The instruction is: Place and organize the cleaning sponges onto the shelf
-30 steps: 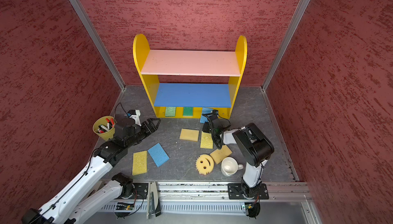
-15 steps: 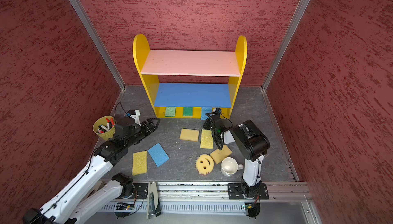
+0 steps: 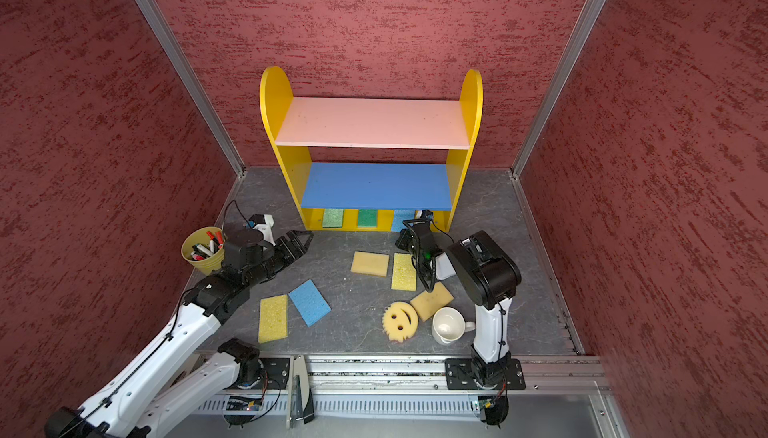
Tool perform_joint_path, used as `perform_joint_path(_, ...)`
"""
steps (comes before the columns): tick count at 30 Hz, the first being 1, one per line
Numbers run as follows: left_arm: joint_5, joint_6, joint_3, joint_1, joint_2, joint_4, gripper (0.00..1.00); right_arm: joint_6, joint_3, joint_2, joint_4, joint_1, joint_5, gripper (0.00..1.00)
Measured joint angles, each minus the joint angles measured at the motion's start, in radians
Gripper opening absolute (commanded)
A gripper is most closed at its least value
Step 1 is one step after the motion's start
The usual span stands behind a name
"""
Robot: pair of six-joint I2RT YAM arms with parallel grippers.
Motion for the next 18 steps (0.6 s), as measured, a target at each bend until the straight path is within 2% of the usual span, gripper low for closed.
perform_joint_path(6, 0.001, 0.000, 0.000, 0.000, 0.000, 0.000, 0.82, 0.033, 0.002, 0.023, 0.023, -0.024, -0.036, 0.00)
perform_joint_path(18, 0.006, 0.000, 0.001, 0.000, 0.019, 0.000, 0.82, 0.054, 0.003, 0.023, 0.024, -0.030, -0.039, 0.00)
